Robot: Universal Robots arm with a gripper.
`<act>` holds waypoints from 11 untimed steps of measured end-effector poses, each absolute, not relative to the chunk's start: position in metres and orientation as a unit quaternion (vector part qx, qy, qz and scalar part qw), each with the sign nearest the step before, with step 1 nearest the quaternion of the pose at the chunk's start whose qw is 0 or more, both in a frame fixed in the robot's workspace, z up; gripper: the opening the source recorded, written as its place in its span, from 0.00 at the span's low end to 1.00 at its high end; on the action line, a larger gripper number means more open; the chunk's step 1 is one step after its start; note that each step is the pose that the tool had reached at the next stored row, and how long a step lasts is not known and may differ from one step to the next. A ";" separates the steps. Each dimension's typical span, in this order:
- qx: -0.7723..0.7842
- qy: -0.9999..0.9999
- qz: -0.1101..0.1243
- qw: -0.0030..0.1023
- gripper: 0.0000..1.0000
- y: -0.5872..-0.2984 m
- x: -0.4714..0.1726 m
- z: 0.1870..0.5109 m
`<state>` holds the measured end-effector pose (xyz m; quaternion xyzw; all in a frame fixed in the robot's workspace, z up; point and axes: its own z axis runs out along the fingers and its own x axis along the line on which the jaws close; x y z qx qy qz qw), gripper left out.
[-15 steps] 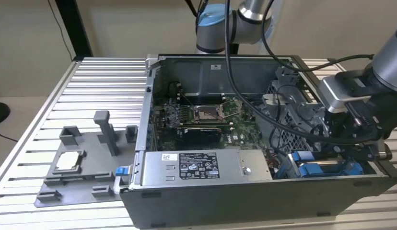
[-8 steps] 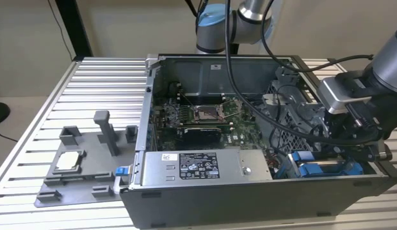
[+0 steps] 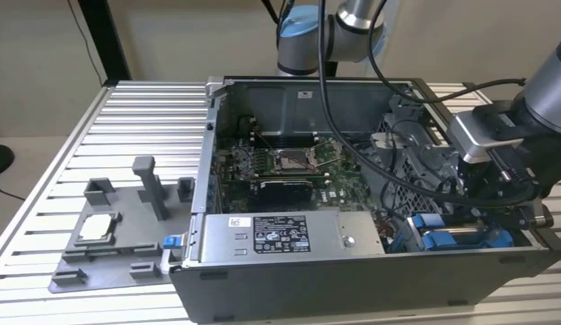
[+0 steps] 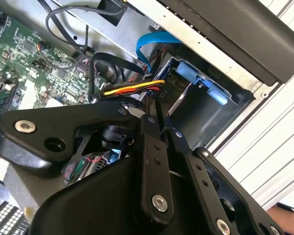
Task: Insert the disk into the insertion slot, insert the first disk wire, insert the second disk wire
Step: 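Insert the second disk wire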
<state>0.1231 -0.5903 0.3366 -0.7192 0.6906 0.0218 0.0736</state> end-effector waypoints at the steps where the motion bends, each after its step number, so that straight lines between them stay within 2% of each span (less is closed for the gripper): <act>1: -0.719 0.690 0.022 0.074 0.00 -0.590 0.123 0.336; 11: -0.719 0.690 0.022 0.074 0.00 -0.590 0.123 0.332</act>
